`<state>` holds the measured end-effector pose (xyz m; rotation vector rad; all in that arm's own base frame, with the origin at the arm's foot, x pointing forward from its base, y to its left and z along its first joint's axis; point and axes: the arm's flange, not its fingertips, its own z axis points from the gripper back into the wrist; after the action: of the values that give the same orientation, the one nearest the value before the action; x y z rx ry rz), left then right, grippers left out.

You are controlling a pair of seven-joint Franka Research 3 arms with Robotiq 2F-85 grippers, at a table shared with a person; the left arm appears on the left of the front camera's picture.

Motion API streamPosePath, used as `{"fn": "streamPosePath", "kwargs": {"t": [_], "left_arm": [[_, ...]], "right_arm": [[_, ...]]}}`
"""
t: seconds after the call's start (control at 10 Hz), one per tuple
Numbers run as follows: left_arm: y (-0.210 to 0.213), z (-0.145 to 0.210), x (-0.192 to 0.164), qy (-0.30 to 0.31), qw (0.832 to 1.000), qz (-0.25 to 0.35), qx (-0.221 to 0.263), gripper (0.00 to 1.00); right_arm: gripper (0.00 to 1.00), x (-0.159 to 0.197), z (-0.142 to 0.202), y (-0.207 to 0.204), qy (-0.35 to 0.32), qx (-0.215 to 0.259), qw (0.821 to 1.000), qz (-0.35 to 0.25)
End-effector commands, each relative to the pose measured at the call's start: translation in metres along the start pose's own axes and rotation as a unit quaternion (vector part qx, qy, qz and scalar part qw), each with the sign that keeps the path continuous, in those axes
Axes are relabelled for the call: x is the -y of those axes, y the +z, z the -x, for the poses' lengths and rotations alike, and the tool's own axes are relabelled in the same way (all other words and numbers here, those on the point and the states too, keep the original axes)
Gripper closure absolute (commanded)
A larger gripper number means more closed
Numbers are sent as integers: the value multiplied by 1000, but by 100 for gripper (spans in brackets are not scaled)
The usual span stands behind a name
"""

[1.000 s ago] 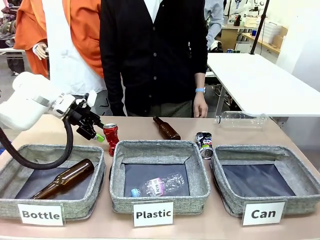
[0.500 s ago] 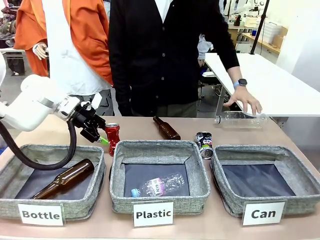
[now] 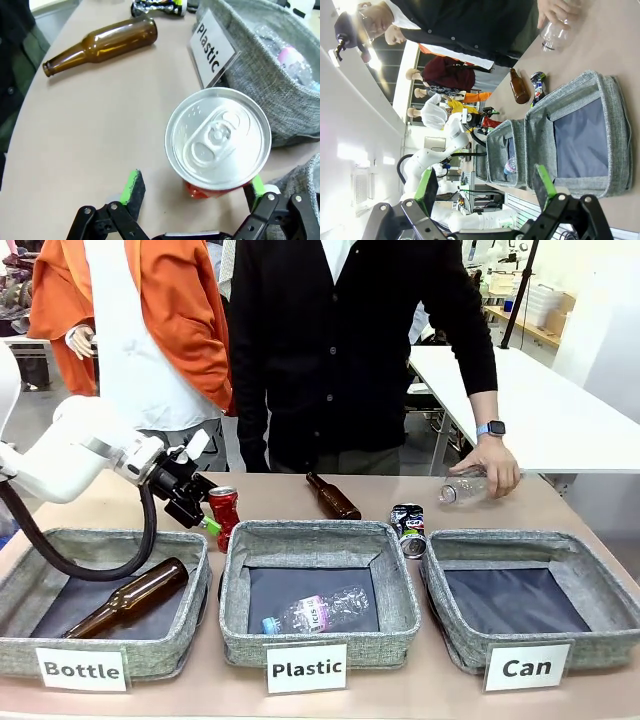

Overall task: Sort the can waste into the basket.
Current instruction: Pick up the can waste from the table and place it in the right Fabric basket.

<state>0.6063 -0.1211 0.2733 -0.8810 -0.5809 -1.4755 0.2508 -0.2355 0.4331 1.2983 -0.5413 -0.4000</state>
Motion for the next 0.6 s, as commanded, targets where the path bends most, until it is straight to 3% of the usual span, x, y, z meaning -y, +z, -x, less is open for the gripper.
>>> {"fn": "streamPosePath", "kwargs": {"t": [0.0, 0.5], "left_arm": [[-2, -4, -3, 4, 999, 36, 7, 0], [-19, -5, -8, 1, 996, 42, 77, 0]], "right_arm": [[0, -1, -3, 0, 13, 8, 1000, -14], [0, -1, -3, 0, 13, 8, 1000, -14]]}}
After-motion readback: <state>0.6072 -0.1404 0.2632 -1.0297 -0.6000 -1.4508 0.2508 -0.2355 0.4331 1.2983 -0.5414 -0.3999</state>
